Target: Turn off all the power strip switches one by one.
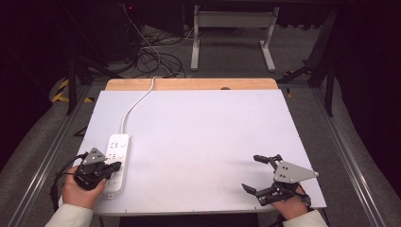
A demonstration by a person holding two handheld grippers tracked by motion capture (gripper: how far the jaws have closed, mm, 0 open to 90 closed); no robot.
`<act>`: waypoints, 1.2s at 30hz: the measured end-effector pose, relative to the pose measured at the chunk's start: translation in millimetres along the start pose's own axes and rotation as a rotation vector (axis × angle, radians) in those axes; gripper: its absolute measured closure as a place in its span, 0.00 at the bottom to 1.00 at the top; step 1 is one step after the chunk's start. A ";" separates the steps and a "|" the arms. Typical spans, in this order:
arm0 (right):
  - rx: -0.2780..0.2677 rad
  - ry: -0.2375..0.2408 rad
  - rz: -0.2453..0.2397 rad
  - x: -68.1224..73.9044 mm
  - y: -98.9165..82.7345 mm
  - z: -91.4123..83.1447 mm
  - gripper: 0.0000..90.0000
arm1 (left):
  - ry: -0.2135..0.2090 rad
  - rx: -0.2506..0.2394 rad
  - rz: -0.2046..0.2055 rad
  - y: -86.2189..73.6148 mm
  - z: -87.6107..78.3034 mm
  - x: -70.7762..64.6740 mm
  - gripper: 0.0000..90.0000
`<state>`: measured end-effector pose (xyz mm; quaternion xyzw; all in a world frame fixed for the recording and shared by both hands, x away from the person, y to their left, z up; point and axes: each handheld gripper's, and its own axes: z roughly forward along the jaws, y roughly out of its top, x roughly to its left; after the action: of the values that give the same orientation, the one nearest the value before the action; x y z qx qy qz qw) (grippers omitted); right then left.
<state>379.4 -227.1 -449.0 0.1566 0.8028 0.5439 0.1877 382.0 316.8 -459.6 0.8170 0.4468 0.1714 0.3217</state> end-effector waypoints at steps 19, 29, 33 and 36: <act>-0.004 0.000 -0.002 0.0 0.0 -0.6 0.07 | 0.012 0.011 0.007 1.2 1.0 -2.1 1.00; -0.003 0.001 -0.002 -0.1 0.0 -0.6 0.07 | 0.029 -0.030 -0.008 -1.7 -4.0 -1.3 1.00; 0.000 0.001 -0.003 -1.1 -0.2 0.4 0.07 | -0.013 -0.127 -0.020 2.0 -19.9 -0.8 1.00; 0.005 -0.001 -0.002 -0.6 -0.1 1.1 0.07 | -0.028 -0.162 -0.008 3.7 -30.7 -4.1 1.00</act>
<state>380.4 -226.5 -449.4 0.1565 0.8042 0.5416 0.1882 364.7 323.3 -434.5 0.7890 0.4300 0.1941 0.3937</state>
